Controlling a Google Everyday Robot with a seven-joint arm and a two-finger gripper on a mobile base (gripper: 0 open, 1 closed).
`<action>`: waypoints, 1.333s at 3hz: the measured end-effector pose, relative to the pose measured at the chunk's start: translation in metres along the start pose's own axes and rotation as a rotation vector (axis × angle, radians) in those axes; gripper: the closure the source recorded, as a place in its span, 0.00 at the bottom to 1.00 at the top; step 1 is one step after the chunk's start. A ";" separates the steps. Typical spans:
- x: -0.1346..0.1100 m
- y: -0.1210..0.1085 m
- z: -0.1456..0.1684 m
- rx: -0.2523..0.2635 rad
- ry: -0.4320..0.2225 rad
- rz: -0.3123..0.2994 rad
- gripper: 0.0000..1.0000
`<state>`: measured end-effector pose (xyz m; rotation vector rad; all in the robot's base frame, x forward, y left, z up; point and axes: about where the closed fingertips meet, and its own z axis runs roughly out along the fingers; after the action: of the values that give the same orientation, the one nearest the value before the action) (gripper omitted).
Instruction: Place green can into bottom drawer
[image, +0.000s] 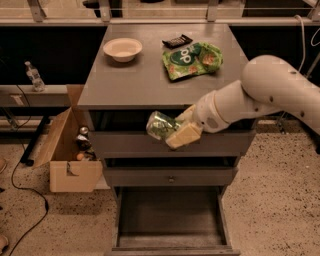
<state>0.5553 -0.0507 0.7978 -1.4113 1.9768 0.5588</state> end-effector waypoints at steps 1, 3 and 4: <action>0.065 0.031 0.016 -0.040 0.001 0.066 1.00; 0.182 0.068 0.052 -0.053 0.031 0.277 1.00; 0.225 0.077 0.090 -0.057 0.059 0.391 1.00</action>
Offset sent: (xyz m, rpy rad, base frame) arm -0.1083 -0.0837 -0.1901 0.1228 0.2495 -0.2035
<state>0.4558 -0.1165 0.5732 -1.0850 2.3183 0.7567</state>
